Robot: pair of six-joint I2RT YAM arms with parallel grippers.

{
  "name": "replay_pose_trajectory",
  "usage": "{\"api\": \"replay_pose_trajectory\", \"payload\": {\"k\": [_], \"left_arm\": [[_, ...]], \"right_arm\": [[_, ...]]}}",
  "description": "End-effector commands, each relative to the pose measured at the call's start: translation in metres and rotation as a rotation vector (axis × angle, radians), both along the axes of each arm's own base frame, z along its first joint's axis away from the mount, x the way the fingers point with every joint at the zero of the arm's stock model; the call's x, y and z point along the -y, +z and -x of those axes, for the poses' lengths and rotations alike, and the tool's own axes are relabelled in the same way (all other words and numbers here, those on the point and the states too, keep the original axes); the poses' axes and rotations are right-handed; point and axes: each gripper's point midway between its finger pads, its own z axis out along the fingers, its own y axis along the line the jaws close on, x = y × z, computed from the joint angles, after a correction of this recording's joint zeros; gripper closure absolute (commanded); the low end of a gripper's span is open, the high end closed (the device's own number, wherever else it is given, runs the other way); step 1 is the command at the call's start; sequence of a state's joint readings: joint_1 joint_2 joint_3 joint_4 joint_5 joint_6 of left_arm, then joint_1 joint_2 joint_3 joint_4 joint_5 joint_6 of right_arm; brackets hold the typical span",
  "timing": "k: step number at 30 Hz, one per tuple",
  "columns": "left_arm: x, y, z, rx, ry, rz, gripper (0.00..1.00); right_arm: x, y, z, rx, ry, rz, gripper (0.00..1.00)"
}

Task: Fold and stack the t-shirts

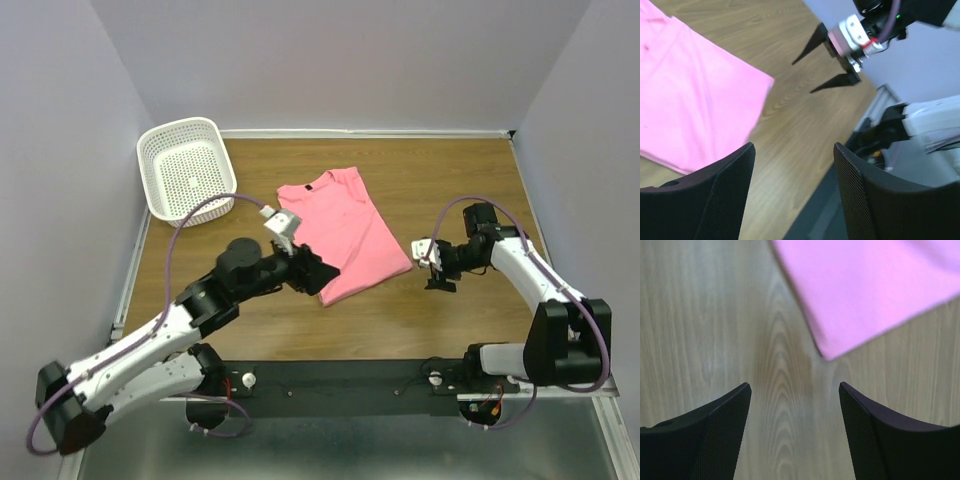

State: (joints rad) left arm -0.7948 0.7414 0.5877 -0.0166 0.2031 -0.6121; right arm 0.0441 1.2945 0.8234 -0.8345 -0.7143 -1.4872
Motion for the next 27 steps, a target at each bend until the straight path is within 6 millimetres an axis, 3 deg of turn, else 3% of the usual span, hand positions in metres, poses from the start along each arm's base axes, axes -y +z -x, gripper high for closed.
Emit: {"api": "replay_pose_trajectory", "payload": {"k": [1, 2, 4, 7, 11, 18, 27], "left_arm": [[0.024, -0.061, 0.001, 0.12, -0.072, -0.458, 0.28], [0.021, -0.074, 0.0, 0.127, -0.032, -0.548, 0.28], [0.042, -0.106, 0.027, 0.086, -0.13, -0.642, 0.3], [0.05, -0.148, 0.048, 0.027, -0.146, -0.766, 0.3], [0.029, -0.178, 0.038, -0.03, 0.007, -0.914, 0.31], [0.026, -0.172, 0.021, 0.003, 0.123, -0.93, 0.31], [0.035, -0.198, 0.003, 0.034, 0.137, -1.057, 0.32]], "right_arm": [[-0.021, -0.003, 0.003, 0.179, 0.39, -0.068, 0.22], [-0.023, -0.002, -0.004, 0.188, 0.409, -0.075, 0.22], [-0.023, -0.011, -0.006, 0.115, 0.429, -0.088, 0.22], [-0.026, -0.009, -0.016, 0.088, 0.422, -0.109, 0.22], [-0.029, -0.007, -0.017, 0.07, 0.412, -0.135, 0.24], [-0.033, -0.008, -0.011, 0.04, 0.415, -0.168, 0.25], [-0.035, -0.011, -0.004, -0.008, 0.45, -0.192, 0.25]]}}
